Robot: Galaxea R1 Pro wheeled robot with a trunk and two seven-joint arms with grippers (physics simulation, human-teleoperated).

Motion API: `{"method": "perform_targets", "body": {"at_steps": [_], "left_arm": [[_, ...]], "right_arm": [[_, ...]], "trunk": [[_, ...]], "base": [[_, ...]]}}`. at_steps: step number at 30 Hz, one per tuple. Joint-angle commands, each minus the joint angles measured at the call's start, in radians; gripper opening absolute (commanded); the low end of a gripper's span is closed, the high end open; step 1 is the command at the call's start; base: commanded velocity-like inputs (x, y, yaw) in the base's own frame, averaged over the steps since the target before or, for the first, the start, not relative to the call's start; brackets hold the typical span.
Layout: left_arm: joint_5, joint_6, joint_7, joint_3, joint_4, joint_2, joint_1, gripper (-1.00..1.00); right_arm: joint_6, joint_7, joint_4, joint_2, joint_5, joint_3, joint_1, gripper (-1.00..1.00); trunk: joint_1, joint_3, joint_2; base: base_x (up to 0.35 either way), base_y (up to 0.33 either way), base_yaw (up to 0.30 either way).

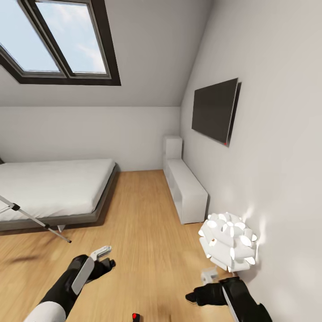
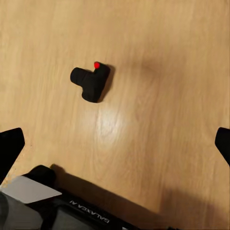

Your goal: Attach the digital camera to the camera tripod in the bedroom.

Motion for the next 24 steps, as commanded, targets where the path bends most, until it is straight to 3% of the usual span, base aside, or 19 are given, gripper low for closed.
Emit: {"method": "perform_targets", "body": {"at_steps": [1,3,4,5,11,19,24], "left_arm": [[0.009,0.006,0.009,0.0,-0.023,-0.007,-0.002,1.0],[0.007,0.015,0.011,-0.002,-0.068,-0.019,-0.004,1.0],[0.006,0.05,0.012,-0.007,-0.149,-0.04,-0.006,1.0],[0.005,0.069,0.013,-0.011,-0.189,-0.053,-0.007,1.0],[0.005,0.142,0.02,-0.04,-0.338,-0.103,-0.007,1.0],[0.013,0.17,0.076,-0.08,-0.37,-0.148,-0.007,1.0],[0.017,0.171,0.175,-0.097,-0.351,-0.181,-0.008,1.0]], "right_arm": [[0.008,0.036,-0.018,0.002,0.011,-0.005,-0.002,1.0],[0.016,0.085,-0.05,0.005,0.012,-0.006,-0.005,1.0],[0.025,0.166,-0.117,0.01,0.011,-0.008,-0.008,1.0],[0.028,0.192,-0.151,0.013,0.01,-0.012,-0.008,1.0],[0.032,0.229,-0.244,0.015,0.012,-0.016,-0.009,1.0],[0.038,0.239,-0.276,0.016,0.013,-0.015,-0.008,1.0],[0.051,0.24,-0.278,0.016,0.012,-0.013,-0.008,1.0]], "trunk": [[0.0,-0.001,-0.001],[0.0,-0.001,-0.001],[0.0,-0.001,-0.001],[0.0,-0.001,-0.001],[0.0,-0.001,-0.001],[0.0,-0.001,-0.001],[0.0,-0.001,-0.001]], "base": [[0.0,0.0,0.0],[0.0,0.0,0.0],[0.0,0.0,0.0],[0.0,0.0,0.0],[0.0,0.0,0.0],[0.0,0.0,0.0],[0.0,0.0,0.0]]}}
